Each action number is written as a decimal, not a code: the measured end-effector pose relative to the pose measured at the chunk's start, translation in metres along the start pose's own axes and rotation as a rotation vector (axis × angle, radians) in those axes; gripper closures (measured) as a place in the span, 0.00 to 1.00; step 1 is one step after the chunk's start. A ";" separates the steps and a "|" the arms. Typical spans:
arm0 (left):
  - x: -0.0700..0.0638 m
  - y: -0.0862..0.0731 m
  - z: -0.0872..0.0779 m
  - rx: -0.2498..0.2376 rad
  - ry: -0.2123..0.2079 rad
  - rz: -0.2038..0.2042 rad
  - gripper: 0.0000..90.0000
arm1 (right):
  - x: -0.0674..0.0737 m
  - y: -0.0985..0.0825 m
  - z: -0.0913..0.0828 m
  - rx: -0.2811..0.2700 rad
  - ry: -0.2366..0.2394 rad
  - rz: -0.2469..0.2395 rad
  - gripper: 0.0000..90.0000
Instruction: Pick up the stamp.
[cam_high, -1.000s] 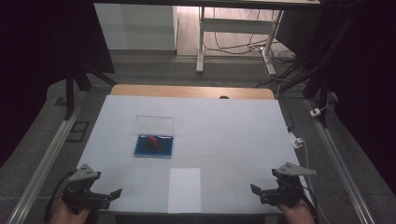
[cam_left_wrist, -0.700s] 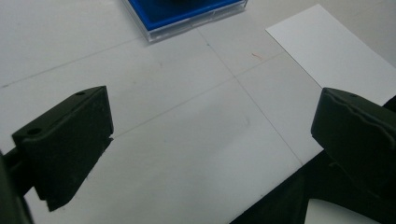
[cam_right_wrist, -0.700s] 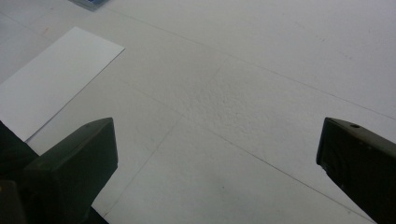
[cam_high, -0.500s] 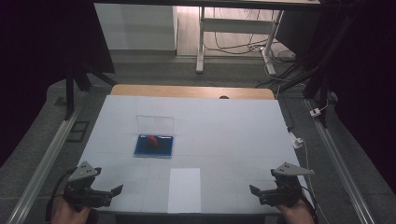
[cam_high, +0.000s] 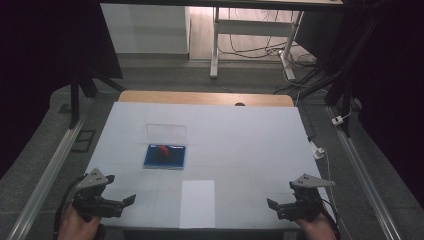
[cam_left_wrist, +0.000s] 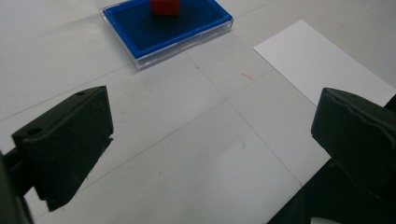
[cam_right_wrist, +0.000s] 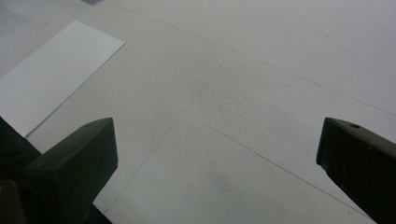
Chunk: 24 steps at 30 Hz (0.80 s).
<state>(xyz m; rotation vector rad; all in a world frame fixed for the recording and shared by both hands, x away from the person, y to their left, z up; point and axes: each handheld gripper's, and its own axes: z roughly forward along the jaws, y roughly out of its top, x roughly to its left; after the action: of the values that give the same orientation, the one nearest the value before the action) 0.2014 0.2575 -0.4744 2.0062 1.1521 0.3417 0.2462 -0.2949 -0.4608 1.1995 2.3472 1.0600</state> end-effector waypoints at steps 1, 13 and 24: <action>0.000 0.001 0.001 -0.002 0.001 0.004 0.00 | 0.000 0.000 0.000 0.002 0.000 0.002 0.00; 0.000 0.014 0.019 0.013 -0.018 0.045 0.00 | 0.000 0.000 0.001 0.005 0.000 0.001 0.00; 0.003 0.025 0.032 0.002 -0.042 0.036 0.00 | 0.000 0.000 0.001 0.006 0.002 -0.003 0.00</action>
<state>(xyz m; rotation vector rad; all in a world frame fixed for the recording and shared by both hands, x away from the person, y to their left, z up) 0.2362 0.2371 -0.4776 2.0283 1.0912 0.3155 0.2467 -0.2944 -0.4613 1.1968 2.3544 1.0551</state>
